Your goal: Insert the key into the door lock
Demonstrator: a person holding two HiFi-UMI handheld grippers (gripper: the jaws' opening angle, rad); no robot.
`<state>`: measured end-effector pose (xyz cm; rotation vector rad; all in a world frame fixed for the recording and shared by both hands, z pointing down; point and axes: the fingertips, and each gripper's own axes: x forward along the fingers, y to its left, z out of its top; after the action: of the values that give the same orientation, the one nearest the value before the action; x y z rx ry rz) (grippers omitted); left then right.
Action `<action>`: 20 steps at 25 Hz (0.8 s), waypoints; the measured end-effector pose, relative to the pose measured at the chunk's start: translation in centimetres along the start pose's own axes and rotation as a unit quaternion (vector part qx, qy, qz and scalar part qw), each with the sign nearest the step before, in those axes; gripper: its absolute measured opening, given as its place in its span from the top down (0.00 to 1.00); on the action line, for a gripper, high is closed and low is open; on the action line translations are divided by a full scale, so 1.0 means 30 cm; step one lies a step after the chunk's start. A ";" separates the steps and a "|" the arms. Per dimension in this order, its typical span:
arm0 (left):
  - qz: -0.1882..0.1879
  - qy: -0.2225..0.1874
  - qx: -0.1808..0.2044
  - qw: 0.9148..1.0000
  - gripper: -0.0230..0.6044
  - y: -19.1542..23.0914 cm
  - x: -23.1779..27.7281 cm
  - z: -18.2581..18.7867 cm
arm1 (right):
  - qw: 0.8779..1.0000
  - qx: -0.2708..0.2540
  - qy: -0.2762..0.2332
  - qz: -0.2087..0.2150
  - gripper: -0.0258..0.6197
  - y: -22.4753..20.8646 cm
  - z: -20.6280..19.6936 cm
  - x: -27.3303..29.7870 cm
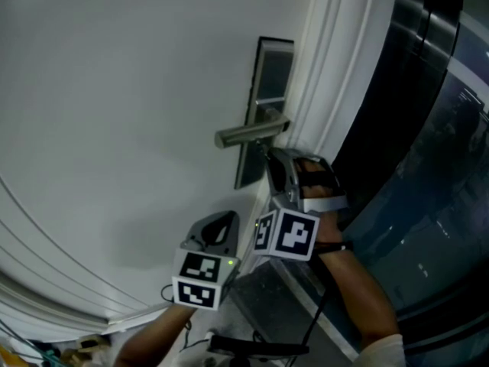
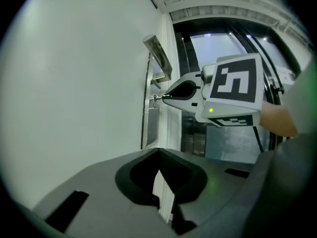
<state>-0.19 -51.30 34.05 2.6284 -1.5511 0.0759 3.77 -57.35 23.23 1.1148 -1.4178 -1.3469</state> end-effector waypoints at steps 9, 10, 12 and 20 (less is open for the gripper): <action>-0.002 0.007 0.002 1.000 0.96 -0.001 0.002 -0.020 | 1.000 -0.007 0.001 -0.009 0.93 0.004 0.008 0.030; -0.002 0.008 0.002 1.000 0.96 0.000 0.002 -0.021 | 1.000 -0.005 0.001 -0.008 0.93 0.005 0.009 0.031; -0.002 0.007 0.002 1.000 0.96 0.003 0.002 -0.020 | 1.000 -0.004 0.001 -0.009 0.93 0.006 0.010 0.033; -0.002 0.006 0.003 1.000 0.96 -0.009 -0.004 -0.016 | 1.000 -0.005 0.000 -0.011 0.93 0.003 0.019 0.046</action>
<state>0.00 -51.01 34.49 2.6303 -1.5429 0.0958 2.88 -58.56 23.32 1.1284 -1.4012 -1.3675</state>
